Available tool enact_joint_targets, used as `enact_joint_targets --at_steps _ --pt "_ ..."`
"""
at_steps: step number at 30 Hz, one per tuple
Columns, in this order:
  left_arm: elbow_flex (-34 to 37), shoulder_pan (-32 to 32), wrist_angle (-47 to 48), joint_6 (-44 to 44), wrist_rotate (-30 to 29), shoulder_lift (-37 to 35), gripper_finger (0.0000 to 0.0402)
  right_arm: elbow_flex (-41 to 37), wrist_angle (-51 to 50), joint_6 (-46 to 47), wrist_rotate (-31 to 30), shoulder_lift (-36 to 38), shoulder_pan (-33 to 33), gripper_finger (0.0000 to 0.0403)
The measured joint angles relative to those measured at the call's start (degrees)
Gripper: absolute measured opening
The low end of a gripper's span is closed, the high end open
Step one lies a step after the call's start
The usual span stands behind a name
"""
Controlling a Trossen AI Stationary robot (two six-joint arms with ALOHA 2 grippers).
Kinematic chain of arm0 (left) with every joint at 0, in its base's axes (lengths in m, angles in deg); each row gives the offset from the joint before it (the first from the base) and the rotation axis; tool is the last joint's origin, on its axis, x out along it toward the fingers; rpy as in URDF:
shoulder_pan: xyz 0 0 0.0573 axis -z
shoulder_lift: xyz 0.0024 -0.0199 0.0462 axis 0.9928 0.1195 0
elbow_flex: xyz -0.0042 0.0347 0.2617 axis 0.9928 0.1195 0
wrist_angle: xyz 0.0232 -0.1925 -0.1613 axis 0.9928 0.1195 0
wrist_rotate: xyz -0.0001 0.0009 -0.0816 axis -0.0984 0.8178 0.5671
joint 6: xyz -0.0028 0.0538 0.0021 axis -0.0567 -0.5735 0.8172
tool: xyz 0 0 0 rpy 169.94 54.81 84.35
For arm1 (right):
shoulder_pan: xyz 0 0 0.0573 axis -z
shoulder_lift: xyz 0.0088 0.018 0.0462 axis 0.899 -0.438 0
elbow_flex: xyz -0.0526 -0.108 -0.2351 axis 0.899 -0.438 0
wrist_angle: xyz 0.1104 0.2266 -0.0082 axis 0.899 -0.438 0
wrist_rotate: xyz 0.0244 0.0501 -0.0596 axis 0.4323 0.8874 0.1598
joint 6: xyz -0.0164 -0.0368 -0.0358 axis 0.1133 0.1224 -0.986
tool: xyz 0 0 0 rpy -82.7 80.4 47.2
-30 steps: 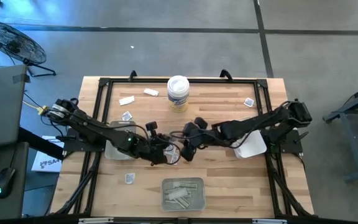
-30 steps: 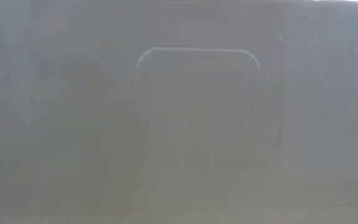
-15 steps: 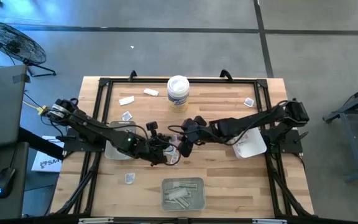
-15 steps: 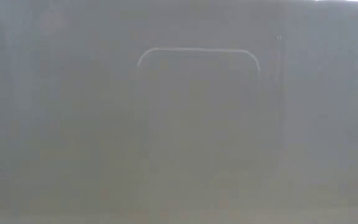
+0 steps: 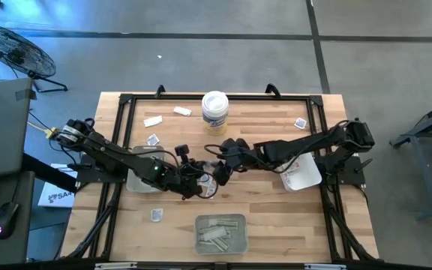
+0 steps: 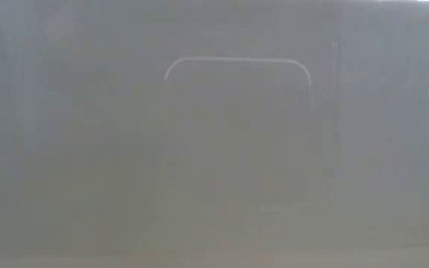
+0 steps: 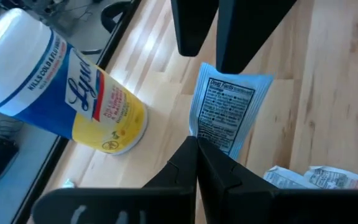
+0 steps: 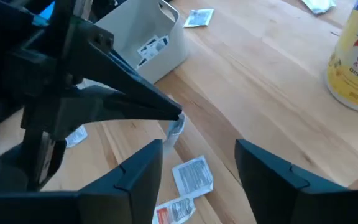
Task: Pick & Place First Aid Supplies
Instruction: Put the orange ointment pack into the white bin
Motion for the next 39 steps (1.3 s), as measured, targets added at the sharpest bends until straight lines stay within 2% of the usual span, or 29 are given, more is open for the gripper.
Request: enact_joint_targets --at_steps 7,15,21,30,39 --pt "0.00 0.00 -1.39 -1.47 -2.17 0.00 0.0000 0.02 1.44 1.99 0.41 -0.72 0.21 0.0191" --pt "0.00 -0.85 -1.85 -4.35 -4.66 0.00 0.0000 0.02 6.49 0.71 1.58 -2.23 0.48 0.0138" --pt "0.00 -0.76 3.90 -2.05 -5.07 0.00 0.0000 0.02 5.76 -0.55 0.57 -1.94 0.49 0.0107" --pt "-0.01 -0.79 2.63 -0.43 -5.18 0.00 0.0000 0.02 5.79 -2.63 0.35 -1.70 0.90 0.0135" --pt "-0.02 -2.44 -2.93 -4.42 -5.01 0.00 0.0000 0.02 7.05 -6.65 -1.37 -1.70 0.87 0.0175"
